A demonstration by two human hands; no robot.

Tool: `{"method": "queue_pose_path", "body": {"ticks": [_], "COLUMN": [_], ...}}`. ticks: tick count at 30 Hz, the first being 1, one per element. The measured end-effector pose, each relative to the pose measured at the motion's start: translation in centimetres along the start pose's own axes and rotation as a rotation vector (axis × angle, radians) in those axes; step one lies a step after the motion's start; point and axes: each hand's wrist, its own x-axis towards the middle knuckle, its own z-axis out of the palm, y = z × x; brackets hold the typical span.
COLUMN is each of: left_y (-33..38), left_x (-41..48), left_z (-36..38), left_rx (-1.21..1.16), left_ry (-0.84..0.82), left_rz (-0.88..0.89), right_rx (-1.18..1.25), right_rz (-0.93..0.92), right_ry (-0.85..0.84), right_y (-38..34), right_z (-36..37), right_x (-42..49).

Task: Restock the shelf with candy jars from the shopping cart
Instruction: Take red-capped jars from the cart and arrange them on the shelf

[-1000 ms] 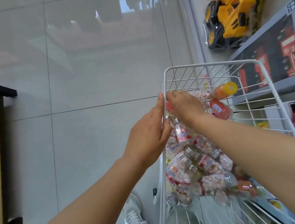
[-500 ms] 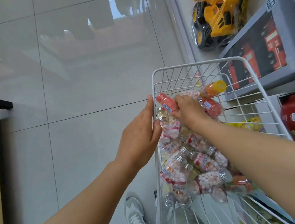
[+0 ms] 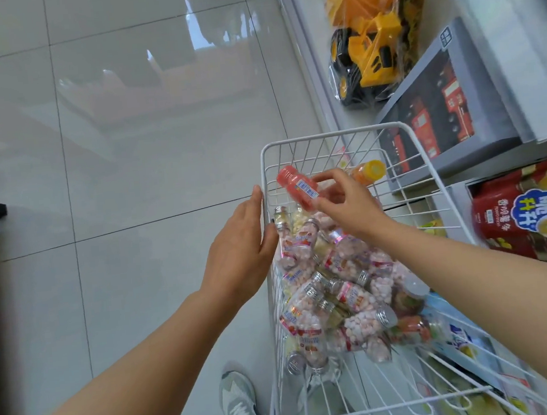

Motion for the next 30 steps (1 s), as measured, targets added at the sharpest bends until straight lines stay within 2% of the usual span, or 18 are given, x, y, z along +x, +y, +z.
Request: {"method": "queue_pose_path", "body": {"ticks": [3, 7, 10, 13, 16, 19, 22, 25, 30], "left_y": [1.7, 4.2, 5.7, 7.2, 7.6, 7.5, 7.2, 6.8, 6.3], "left_x": [0.2, 1.2, 2.0, 1.9, 1.9, 2.0, 2.2, 2.4, 2.6], "left_z": [-0.8, -1.9, -2.1, -2.1, -1.6, -1.1, -0.5, -0.2, 0.2], "left_rx": [-0.084, -0.351, -0.591, -0.856, -0.854, -0.728, -0.599, -0.537, -0.522], "left_ry": [0.055, 0.117, 0.025, 0.056, 0.159, 0.181, 0.201, 0.227, 0.232], "left_rz": [-0.025, -0.164, -0.201, -0.284, -0.324, -0.301, -0.252, -0.219, -0.215], "right_rx": [0.237, 0.409, 0.493, 0.489, 0.267, -0.282, -0.704, -0.83, -0.9], "right_rz": [0.028, 0.019, -0.017, -0.027, -0.011, 0.037, 0.141, 0.215, 0.294], "right_ry": [-0.025, -0.083, -0.196, -0.267, -0.163, 0.024, -0.028, -0.125, -0.116], "right_y": [-1.7, -3.6, -4.8, -5.1, -4.0, -0.6, 2.3, 4.1, 5.5], "right_z": [-1.7, -2.7, -3.0, -3.3, -4.1, -5.2, -5.0, -4.0, -2.7], "right_x": [-2.1, -3.8, -4.6, -5.0, -4.5, -3.0, -1.9, -1.2, -0.5]}}
